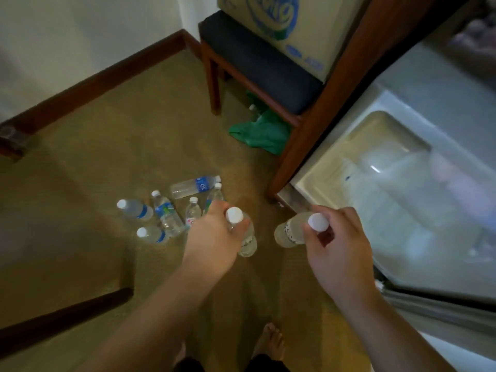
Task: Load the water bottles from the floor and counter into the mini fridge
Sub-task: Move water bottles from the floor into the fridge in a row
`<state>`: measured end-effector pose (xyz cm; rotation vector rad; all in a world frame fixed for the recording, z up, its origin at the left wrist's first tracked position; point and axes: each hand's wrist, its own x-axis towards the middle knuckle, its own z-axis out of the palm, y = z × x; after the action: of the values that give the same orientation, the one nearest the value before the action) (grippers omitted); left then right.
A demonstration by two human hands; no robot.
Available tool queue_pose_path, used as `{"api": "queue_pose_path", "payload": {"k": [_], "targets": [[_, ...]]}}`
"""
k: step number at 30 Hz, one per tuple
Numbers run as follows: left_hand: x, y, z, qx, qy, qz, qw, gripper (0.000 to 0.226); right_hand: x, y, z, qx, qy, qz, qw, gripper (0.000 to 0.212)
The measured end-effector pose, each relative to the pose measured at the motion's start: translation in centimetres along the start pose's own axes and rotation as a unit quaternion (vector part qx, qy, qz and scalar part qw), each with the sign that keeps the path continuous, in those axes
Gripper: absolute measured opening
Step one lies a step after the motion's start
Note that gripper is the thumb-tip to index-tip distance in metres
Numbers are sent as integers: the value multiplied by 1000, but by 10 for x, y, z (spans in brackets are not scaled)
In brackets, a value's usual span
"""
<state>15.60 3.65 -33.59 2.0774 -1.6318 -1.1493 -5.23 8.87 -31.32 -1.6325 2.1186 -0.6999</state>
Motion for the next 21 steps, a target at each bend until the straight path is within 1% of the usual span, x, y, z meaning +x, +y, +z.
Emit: {"api": "queue_pose_path", "payload": {"k": [2,5,7,9,11,13,15,16,18,20,21], "targets": [[9,27,4,14,-28,37,999,39,4,17,-6,-6,31,20,999,37],[20,60,18,30,-61,126,990,26,14,49,-14,-14,43,48,998,35],[27,79,29,41,-67,181,980,24,23,71,-23,-9,58,81,995,32],[37,96,43,28,-68,233,970,26,32,95,-30,-7,102,113,988,29],[50,115,61,22,-82,274,958,26,43,120,-35,8,164,136,977,28],[62,133,84,21,-95,302,948,26,53,144,-37,29,212,157,964,30],[74,149,109,16,-103,324,940,26,65,173,-37,51,241,181,952,30],[78,155,120,15,-104,333,937,25,71,189,-36,53,252,185,948,26],[87,165,142,14,-95,355,930,24,85,222,-31,39,278,190,941,18],[93,172,159,13,-82,378,922,24,97,247,-27,43,323,203,923,25],[96,176,167,7,-76,388,918,24,102,256,-27,47,353,209,911,22]]}}
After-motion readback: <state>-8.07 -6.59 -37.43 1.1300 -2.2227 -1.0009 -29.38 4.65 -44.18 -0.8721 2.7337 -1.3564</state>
